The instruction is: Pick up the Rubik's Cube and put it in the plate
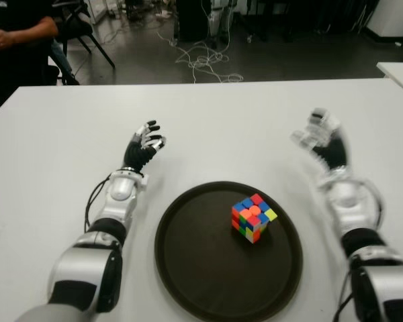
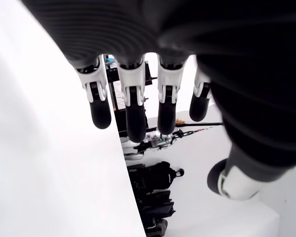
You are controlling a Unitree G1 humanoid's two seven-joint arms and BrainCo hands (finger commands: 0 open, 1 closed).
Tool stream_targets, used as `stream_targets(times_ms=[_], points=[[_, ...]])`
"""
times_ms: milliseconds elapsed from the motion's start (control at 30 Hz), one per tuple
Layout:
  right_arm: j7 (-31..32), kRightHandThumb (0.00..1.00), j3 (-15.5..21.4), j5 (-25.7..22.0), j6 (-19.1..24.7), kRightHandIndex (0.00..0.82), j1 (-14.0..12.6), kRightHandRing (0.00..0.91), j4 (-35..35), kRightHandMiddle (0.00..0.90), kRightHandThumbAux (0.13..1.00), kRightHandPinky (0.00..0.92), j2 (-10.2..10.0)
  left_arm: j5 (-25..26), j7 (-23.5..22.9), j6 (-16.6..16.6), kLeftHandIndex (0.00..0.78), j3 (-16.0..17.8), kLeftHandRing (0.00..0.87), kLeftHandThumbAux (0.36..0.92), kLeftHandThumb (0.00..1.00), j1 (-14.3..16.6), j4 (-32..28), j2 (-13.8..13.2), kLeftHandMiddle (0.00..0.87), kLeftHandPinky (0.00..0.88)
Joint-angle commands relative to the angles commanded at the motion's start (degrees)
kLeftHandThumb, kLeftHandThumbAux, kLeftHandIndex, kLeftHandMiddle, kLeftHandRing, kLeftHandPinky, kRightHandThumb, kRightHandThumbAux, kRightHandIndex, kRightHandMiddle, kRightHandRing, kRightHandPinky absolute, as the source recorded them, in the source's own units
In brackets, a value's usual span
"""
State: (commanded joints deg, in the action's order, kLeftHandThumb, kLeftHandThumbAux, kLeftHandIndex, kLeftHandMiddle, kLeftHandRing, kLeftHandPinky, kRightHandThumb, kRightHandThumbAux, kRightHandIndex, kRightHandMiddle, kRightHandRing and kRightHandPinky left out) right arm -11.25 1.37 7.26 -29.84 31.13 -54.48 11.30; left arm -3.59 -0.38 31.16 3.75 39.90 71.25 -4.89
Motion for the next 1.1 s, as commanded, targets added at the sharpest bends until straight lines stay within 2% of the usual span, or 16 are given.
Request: stream_targets(times_ms=[67, 167, 333, 467, 533, 600, 700, 800, 867, 933, 1000, 1100], points=[[-0.99, 0.101, -0.76, 1.56, 0.08, 0.175, -2.32, 0.264, 4.10, 0.251, 0.735, 0.288, -0.62, 0.11, -0.14, 0.26, 0.140, 0.11, 0.196, 0.653, 0.168, -0.06, -0.09, 0.04, 0.187, 0.198], [-0.81, 0.092, -0.95, 2.17, -0.04, 0.156, -4.17, 0.247, 6.30, 0.235, 0.755, 0.271, -0.50, 0.04, -0.07, 0.50, 0.138, 0.10, 0.192, 0.659, 0.165, -0.17, -0.20, 0.09, 0.187, 0.189], [0.11, 0.053, -0.80, 1.91, -0.36, 0.102, -6.32, 0.190, 8.15, 0.188, 0.782, 0.197, -0.26, -0.28, 0.19, 0.61, 0.132, -0.14, 0.184, 0.649, 0.150, -0.31, -0.35, 0.13, 0.179, 0.172], [0.61, 0.018, -0.40, 1.26, -0.72, 0.071, -6.80, 0.155, 8.62, 0.158, 0.789, 0.155, -0.33, -0.48, 0.36, 0.56, 0.129, -0.33, 0.180, 0.642, 0.144, -0.37, -0.40, 0.10, 0.175, 0.166], [1.33, 0.012, 0.29, -0.07, -1.62, 0.060, -7.06, 0.143, 8.76, 0.146, 0.791, 0.144, -0.63, -0.61, 0.41, 0.54, 0.127, -0.46, 0.178, 0.638, 0.142, -0.40, -0.41, 0.09, 0.173, 0.164], [3.34, 0.010, 1.65, -3.33, -3.05, 0.054, -7.67, 0.135, 9.47, 0.138, 0.800, 0.137, -1.70, -0.62, 0.31, 0.53, 0.126, -0.54, 0.176, 0.635, 0.139, -0.42, -0.46, 0.07, 0.170, 0.168], [6.82, 0.007, 3.28, -9.06, -5.12, 0.055, -10.95, 0.133, 15.23, 0.137, 0.807, 0.136, -3.88, -0.50, 0.12, 0.63, 0.128, -0.54, 0.178, 0.639, 0.139, -0.50, -0.57, 0.04, 0.171, 0.174], [7.65, 0.002, 3.64, -11.04, -6.84, 0.063, -14.83, 0.135, 21.28, 0.143, 0.810, 0.129, -5.40, -0.43, 0.22, 0.83, 0.133, -0.49, 0.179, 0.647, 0.140, -0.67, -0.71, 0.03, 0.175, 0.173], [7.24, 0.000, 3.77, -10.46, -7.82, 0.071, -16.22, 0.134, 22.98, 0.149, 0.810, 0.111, -5.81, -0.44, 0.33, 0.97, 0.137, -0.48, 0.178, 0.653, 0.137, -0.77, -0.78, 0.03, 0.178, 0.168], [5.52, 0.000, 4.14, -8.12, -9.68, 0.081, -16.44, 0.133, 21.80, 0.156, 0.810, 0.100, -5.51, -0.46, 0.44, 1.17, 0.138, -0.50, 0.176, 0.656, 0.134, -0.86, -0.90, 0.07, 0.179, 0.156], [3.52, 0.000, 4.59, -5.76, -11.26, 0.092, -15.88, 0.134, 18.84, 0.162, 0.810, 0.095, -4.83, -0.43, 0.47, 1.32, 0.137, -0.50, 0.174, 0.658, 0.133, -0.95, -1.02, 0.15, 0.178, 0.147], [1.59, 0.000, 4.83, -3.53, -11.17, 0.103, -15.05, 0.139, 16.83, 0.169, 0.804, 0.090, -4.28, -0.39, 0.38, 1.48, 0.132, -0.51, 0.171, 0.659, 0.135, -1.10, -1.13, 0.28, 0.174, 0.145]])
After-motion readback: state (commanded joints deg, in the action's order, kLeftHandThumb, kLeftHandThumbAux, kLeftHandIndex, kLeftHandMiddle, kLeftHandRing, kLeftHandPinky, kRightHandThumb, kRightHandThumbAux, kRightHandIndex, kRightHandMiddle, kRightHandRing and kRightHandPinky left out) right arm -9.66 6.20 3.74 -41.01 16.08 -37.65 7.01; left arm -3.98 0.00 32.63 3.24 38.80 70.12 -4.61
